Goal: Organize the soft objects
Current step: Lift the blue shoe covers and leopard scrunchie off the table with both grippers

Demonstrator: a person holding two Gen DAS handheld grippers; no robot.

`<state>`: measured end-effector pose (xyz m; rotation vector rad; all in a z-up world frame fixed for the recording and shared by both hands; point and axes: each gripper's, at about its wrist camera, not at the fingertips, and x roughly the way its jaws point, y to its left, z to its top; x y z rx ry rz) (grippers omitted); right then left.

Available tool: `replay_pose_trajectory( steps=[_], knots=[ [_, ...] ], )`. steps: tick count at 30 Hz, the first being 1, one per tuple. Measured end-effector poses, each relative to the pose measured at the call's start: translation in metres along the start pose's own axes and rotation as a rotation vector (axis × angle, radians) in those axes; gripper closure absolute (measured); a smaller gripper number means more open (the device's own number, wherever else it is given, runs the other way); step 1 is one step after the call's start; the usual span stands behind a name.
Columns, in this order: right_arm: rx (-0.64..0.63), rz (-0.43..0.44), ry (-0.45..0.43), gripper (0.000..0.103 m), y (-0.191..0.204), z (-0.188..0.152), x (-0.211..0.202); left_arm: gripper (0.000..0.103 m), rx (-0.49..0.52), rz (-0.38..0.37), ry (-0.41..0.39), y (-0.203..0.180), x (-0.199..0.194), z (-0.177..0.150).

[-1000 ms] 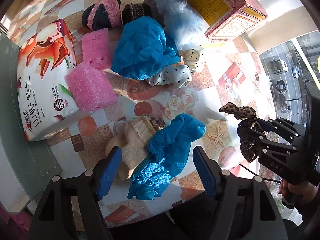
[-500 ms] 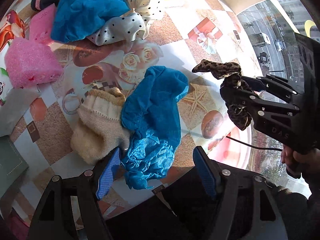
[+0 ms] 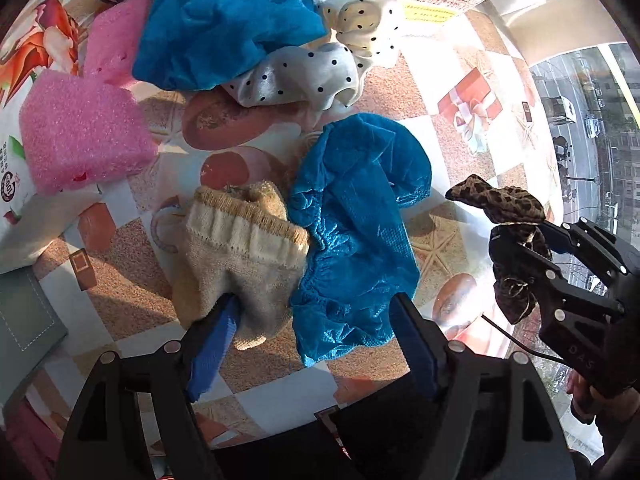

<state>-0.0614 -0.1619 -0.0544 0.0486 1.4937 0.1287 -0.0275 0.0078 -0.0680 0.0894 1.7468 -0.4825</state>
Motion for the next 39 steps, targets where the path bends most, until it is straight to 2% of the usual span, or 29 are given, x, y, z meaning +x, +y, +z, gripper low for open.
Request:
replay_pose_trajectory(
  steps=[2,6,10,15,18,21,22,23,25,26,29,33,38,39],
  knots=[
    [0.003,-0.002,-0.006,0.068,-0.001,0.0,-0.003,0.023,0.015,-0.028,-0.032,-0.008,-0.012,0.005],
    [0.025,-0.005,-0.021,0.068,-0.005,-0.001,-0.007,0.023,0.001,-0.034,-0.083,-0.007,-0.034,0.016],
    [0.057,-0.01,-0.023,0.068,-0.014,-0.002,-0.007,0.021,-0.02,-0.013,-0.072,-0.012,-0.034,0.037],
    [0.084,-0.021,-0.027,0.068,-0.024,-0.001,-0.005,0.018,0.039,0.133,0.039,-0.037,0.007,0.057],
    [0.1,-0.031,-0.028,0.068,-0.032,0.001,-0.006,0.015,0.079,0.218,0.042,-0.047,0.018,0.063],
    [0.11,-0.04,-0.028,0.068,-0.039,0.003,-0.006,0.017,0.103,0.271,0.042,-0.056,0.022,0.067],
    [0.113,-0.042,-0.028,0.068,-0.041,0.004,-0.006,0.021,0.125,0.316,0.039,-0.062,0.023,0.069],
    [0.118,-0.043,-0.028,0.068,-0.043,0.005,-0.006,0.026,0.159,0.394,0.038,-0.069,0.024,0.07],
    [0.127,-0.042,-0.034,0.068,-0.044,0.005,-0.008,0.026,0.23,0.527,-0.01,-0.086,0.017,0.071],
    [0.131,-0.041,-0.038,0.068,-0.044,0.005,-0.01,0.024,0.25,0.555,-0.03,-0.092,0.012,0.071],
    [0.142,-0.036,-0.049,0.068,-0.049,0.006,-0.011,0.021,0.264,0.531,-0.025,-0.103,0.01,0.069],
    [0.14,-0.041,-0.043,0.068,-0.051,0.004,-0.014,0.021,0.248,0.474,0.039,-0.111,0.034,0.068],
    [0.111,-0.066,-0.023,0.068,-0.05,-0.003,-0.018,0.021,0.235,0.459,0.003,-0.118,0.047,0.076],
    [0.109,-0.071,-0.019,0.068,-0.05,-0.004,-0.02,0.02,0.254,0.477,-0.008,-0.12,0.047,0.074]
  ],
)
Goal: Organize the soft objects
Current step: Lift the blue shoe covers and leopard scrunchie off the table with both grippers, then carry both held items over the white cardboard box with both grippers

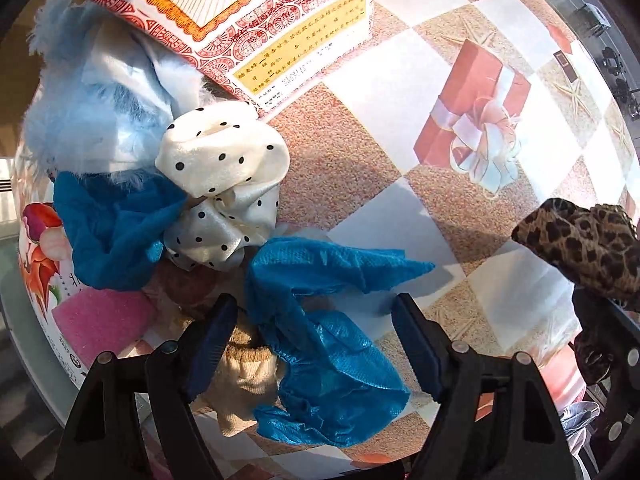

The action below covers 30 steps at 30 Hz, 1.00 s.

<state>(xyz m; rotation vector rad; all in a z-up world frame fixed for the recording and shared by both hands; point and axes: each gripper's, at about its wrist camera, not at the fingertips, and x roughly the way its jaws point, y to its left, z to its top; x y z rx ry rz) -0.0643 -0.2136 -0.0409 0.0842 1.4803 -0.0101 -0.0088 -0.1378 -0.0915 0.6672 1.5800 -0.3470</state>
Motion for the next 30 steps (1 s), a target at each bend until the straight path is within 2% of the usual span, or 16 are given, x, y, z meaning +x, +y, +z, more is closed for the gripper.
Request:
replay_pose_trajectory(
  steps=[1,3,4,6,10,14,16,17,18,19,20,21,24,25,28,30],
  knots=[
    [-0.001,-0.003,0.002,0.068,-0.001,-0.001,-0.002,0.02,0.04,0.06,-0.015,-0.006,-0.003,0.001],
    [0.003,-0.003,0.004,0.068,0.0,-0.002,-0.006,0.02,0.145,0.265,-0.077,-0.039,-0.013,0.017],
    [0.006,-0.002,0.004,0.068,-0.001,-0.002,-0.008,0.019,0.176,0.292,-0.098,-0.045,-0.016,0.018],
    [0.005,-0.01,0.006,0.068,0.001,-0.001,-0.011,0.018,0.177,0.208,-0.059,-0.051,-0.012,0.02],
    [-0.009,-0.029,0.006,0.068,0.002,0.004,-0.016,0.016,0.096,0.149,-0.06,-0.043,-0.012,0.022],
    [-0.013,-0.047,0.008,0.068,0.007,0.007,-0.021,0.015,0.029,-0.05,-0.047,-0.026,-0.009,0.031],
    [-0.016,-0.051,0.008,0.068,0.01,0.009,-0.023,0.025,0.022,-0.143,-0.025,-0.018,-0.008,0.031],
    [-0.018,-0.051,0.006,0.068,0.013,0.011,-0.025,0.043,0.008,-0.188,-0.018,-0.014,-0.01,0.03],
    [-0.017,-0.051,0.002,0.068,0.014,0.012,-0.028,0.086,0.005,-0.196,-0.008,-0.012,-0.012,0.029],
    [-0.013,-0.05,-0.004,0.068,0.014,0.013,-0.03,0.093,0.002,-0.237,0.016,-0.011,-0.014,0.029],
    [-0.005,-0.048,-0.011,0.068,0.013,0.015,-0.033,0.093,-0.012,-0.291,0.02,-0.008,-0.019,0.025],
    [0.008,-0.044,-0.019,0.068,0.011,0.017,-0.037,0.093,-0.015,-0.316,0.006,-0.006,-0.027,0.02],
    [0.06,-0.027,-0.05,0.068,0.005,0.024,-0.05,0.093,-0.043,-0.351,-0.046,0.006,-0.052,0.005],
    [0.076,-0.018,-0.063,0.068,0.003,0.026,-0.055,0.093,-0.07,-0.375,-0.059,0.023,-0.06,-0.007],
    [0.105,0.003,-0.104,0.069,0.0,0.033,-0.067,0.093,-0.153,-0.434,-0.102,0.05,-0.078,-0.012],
    [0.127,0.013,-0.128,0.072,-0.002,0.038,-0.074,0.093,-0.18,-0.432,-0.131,0.074,-0.095,-0.014]
  ],
)
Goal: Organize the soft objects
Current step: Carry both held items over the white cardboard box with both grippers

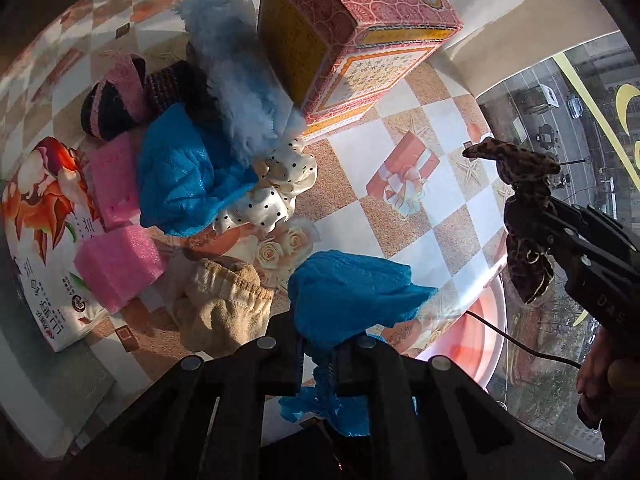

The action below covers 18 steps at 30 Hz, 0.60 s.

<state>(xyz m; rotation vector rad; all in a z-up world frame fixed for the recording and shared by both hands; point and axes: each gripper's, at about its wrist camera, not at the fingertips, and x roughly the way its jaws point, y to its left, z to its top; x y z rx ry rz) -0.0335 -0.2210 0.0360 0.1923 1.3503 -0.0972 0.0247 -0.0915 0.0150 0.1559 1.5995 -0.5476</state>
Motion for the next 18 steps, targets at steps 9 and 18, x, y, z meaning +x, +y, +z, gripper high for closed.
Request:
replay_pose_trajectory(
  steps=[9,18],
  knots=[
    [0.121,0.063,-0.162,0.074,-0.007,0.052,-0.05,0.093,-0.014,0.078,-0.236,0.035,-0.086,0.035],
    [0.039,0.111,-0.238,0.074,0.042,0.126,-0.077,0.093,-0.17,0.18,-0.31,0.094,-0.134,0.054]
  ],
)
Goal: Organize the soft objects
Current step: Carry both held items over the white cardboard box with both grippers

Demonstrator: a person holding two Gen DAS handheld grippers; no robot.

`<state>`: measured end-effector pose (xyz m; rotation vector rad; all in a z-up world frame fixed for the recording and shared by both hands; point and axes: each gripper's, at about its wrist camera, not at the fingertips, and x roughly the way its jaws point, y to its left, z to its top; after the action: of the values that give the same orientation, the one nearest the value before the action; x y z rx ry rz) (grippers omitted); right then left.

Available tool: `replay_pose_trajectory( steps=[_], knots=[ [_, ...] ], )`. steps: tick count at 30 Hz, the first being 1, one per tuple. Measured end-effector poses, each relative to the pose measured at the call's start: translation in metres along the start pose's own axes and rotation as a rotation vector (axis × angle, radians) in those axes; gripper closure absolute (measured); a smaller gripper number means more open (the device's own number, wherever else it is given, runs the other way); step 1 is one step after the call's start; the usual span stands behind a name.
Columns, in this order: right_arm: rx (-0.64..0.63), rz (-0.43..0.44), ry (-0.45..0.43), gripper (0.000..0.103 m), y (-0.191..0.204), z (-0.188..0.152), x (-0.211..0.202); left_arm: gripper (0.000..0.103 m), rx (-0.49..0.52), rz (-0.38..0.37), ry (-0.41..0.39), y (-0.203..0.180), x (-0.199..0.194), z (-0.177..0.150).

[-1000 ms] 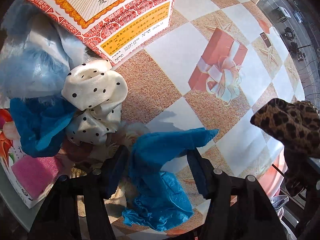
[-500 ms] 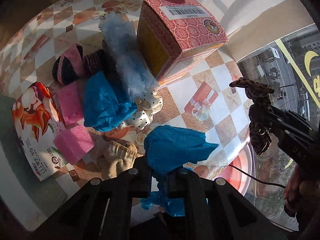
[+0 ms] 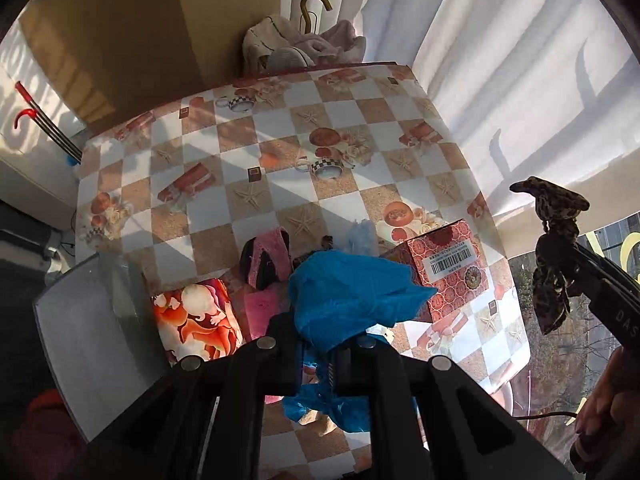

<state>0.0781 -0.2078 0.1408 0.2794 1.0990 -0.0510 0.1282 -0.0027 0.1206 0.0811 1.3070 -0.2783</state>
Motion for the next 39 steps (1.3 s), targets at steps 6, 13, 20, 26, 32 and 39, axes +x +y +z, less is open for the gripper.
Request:
replay_pose_trajectory(
  steps=[6,13,20,26,32,39],
  knots=[
    [-0.093,0.077,0.043,0.074,0.063,0.009,0.018,0.093,-0.089,0.064,-0.004,0.046,-0.008,-0.007],
    [-0.208,0.137,0.131,0.074,0.134,-0.027,0.037,0.093,-0.22,0.091,0.04,0.101,-0.008,-0.05],
    [-0.374,0.154,0.221,0.074,0.187,-0.071,0.048,0.093,-0.356,0.099,0.081,0.14,-0.006,-0.107],
    [-0.491,0.173,0.268,0.074,0.222,-0.094,0.053,0.093,-0.448,0.113,0.092,0.165,-0.008,-0.147],
    [-0.593,0.185,0.287,0.074,0.254,-0.108,0.056,0.093,-0.532,0.121,0.074,0.192,-0.017,-0.17],
    [-0.696,0.193,0.299,0.074,0.282,-0.121,0.059,0.093,-0.604,0.119,0.068,0.215,-0.02,-0.191]
  ],
)
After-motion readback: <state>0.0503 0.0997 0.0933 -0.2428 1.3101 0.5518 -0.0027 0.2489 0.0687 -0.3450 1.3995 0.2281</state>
